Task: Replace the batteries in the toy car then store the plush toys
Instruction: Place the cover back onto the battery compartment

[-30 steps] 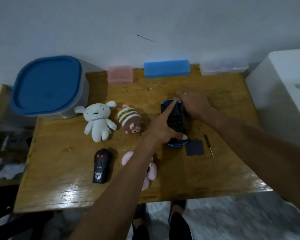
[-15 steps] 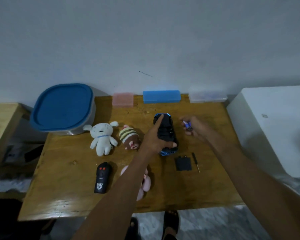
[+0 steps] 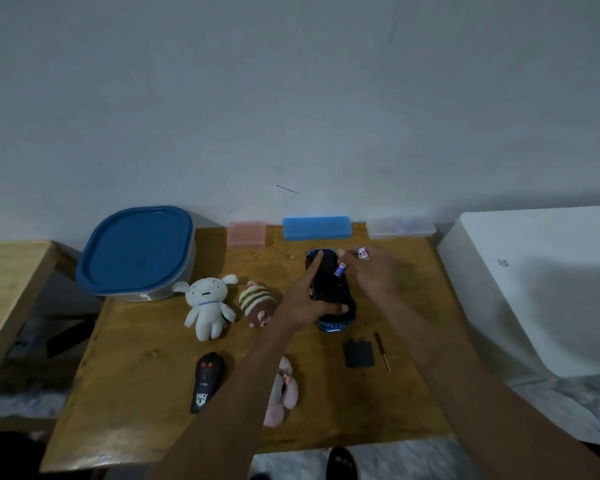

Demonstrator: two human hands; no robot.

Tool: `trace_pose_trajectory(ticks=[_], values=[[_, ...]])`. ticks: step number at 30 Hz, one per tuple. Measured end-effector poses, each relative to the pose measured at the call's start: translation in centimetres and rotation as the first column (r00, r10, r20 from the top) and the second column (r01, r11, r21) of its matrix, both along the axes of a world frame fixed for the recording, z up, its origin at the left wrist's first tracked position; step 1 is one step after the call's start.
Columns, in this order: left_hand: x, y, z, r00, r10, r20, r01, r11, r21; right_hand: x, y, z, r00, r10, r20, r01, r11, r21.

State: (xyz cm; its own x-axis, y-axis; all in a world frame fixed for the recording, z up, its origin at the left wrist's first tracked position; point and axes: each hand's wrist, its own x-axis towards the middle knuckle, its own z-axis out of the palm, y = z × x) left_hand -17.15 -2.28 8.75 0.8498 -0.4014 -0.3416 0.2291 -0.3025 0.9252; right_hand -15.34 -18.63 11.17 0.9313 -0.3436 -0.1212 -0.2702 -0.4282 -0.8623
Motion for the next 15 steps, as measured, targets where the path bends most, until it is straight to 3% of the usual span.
trace_pose_trajectory(ticks=[4,7,15], values=[[0.3,0.0,-0.3,1.0,-0.016,-0.017,0.016,1.0,-0.026,-0.8,1.0,-0.6,0.991,-0.047,0.122,0.058,0.995,-0.084],[0.2,0.2,-0.6,1.0,0.0,-0.016,-0.001,0.999,-0.052,-1.1,1.3,-1.1,0.984,-0.004,0.176,0.046,0.971,-0.235],[0.5,0.7,-0.9,1.0,-0.005,0.02,0.007,0.992,-0.123,-1.2,1.0,-1.6,0.981,0.115,0.154,-0.04,0.907,-0.42]])
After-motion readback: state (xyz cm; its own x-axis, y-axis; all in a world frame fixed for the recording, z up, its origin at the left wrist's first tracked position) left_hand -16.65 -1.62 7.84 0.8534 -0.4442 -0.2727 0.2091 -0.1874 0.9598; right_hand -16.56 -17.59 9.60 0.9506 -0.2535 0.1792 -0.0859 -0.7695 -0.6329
